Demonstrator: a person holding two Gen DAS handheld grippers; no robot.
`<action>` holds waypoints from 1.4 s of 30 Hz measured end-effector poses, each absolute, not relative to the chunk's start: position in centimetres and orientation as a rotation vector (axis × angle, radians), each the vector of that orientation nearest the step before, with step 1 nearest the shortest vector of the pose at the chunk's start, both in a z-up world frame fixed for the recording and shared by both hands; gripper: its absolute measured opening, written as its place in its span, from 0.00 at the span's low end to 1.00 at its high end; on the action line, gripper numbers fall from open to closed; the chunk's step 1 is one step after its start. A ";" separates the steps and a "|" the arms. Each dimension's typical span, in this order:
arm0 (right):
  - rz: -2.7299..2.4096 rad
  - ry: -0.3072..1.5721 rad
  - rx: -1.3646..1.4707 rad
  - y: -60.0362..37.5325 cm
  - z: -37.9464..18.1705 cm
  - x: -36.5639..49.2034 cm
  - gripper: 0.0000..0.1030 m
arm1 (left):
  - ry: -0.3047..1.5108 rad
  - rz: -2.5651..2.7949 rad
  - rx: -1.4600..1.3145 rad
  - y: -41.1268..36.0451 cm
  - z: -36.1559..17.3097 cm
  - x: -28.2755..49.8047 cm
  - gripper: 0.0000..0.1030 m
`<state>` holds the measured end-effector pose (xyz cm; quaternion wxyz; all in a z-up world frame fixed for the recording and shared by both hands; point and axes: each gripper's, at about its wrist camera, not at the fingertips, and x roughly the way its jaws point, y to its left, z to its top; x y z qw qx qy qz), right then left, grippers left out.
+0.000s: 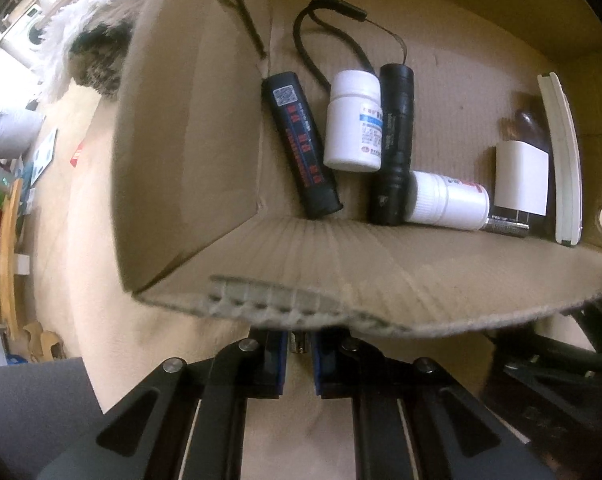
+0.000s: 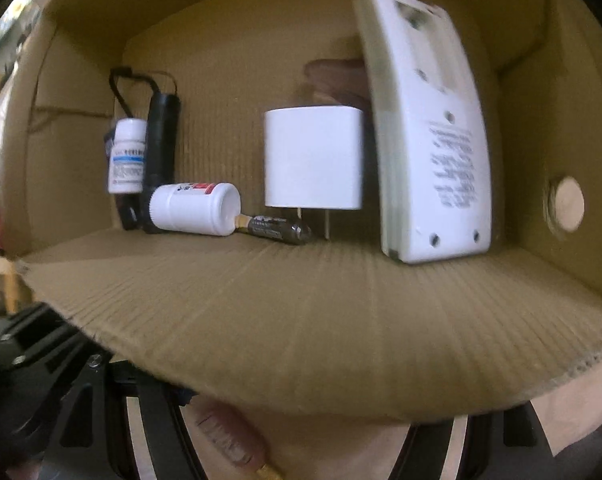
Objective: Organize rigid objects
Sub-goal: 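Grasp the AA battery with left gripper while right gripper grasps white earbud case, then carry both items into the box and open both grippers to release them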
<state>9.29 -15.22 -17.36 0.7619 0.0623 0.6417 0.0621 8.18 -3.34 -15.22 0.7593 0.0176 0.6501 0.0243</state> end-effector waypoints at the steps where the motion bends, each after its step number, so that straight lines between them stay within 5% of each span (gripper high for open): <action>1: 0.130 1.384 0.106 -14.8 -17.4 9.3 0.75 | 1.418 0.055 0.035 -3.1 -15.2 8.0 0.09; 6: 0.132 1.359 -0.020 -13.1 -17.6 9.4 0.71 | 1.419 0.057 0.035 -3.1 -15.7 8.9 0.09; 10: 0.127 1.353 -0.021 -13.7 -17.3 9.6 0.45 | 1.418 0.058 0.029 -3.0 -16.2 8.7 0.09; 36: 0.232 1.316 0.141 -16.2 -12.4 5.6 0.44 | 1.450 0.034 -0.069 -0.3 -14.9 4.1 0.09; 42: 0.264 1.246 0.178 -18.5 -9.8 4.0 0.44 | 1.346 0.038 -0.056 0.5 -11.1 3.4 0.09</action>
